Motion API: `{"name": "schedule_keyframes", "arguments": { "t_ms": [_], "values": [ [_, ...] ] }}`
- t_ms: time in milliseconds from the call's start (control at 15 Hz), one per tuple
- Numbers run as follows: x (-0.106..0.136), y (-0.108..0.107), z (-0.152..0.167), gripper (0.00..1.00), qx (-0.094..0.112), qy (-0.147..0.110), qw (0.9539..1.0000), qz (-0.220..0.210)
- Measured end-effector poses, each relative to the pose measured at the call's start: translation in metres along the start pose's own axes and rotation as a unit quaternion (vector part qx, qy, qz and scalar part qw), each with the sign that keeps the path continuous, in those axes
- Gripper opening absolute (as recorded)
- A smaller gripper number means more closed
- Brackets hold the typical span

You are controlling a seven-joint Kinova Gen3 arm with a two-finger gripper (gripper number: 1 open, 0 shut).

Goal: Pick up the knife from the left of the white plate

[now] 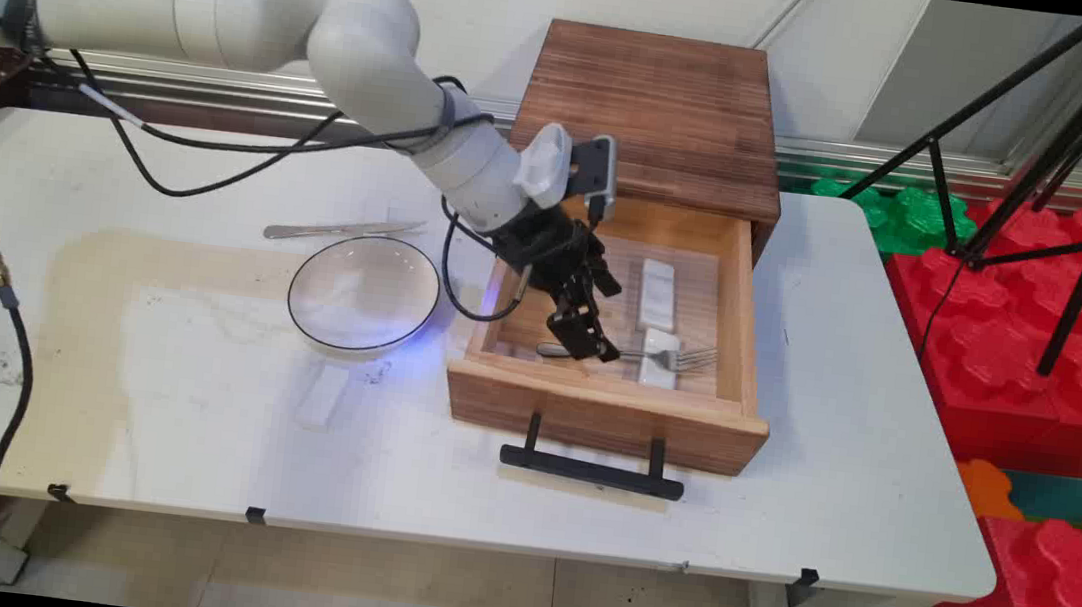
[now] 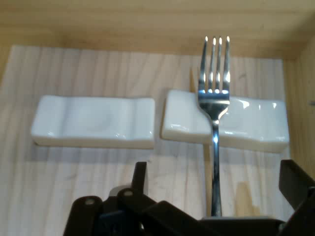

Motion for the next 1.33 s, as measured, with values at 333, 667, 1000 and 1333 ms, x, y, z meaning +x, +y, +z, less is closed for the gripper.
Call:
{"name": "schedule_keyframes", "arguments": {
  "t_ms": [333,667,1000,1333],
  "values": [
    [0.005,-0.001,-0.017,1.00,0.009,0.014,0.9999,0.002],
    [0.003,-0.001,-0.039,1.00,0.016,0.026,0.9995,0.006],
    [-0.009,0.000,-0.070,1.00,0.023,0.038,0.9990,0.011],
    [-0.033,0.002,-0.105,1.00,0.028,0.041,0.9987,0.014]
  ]
}}
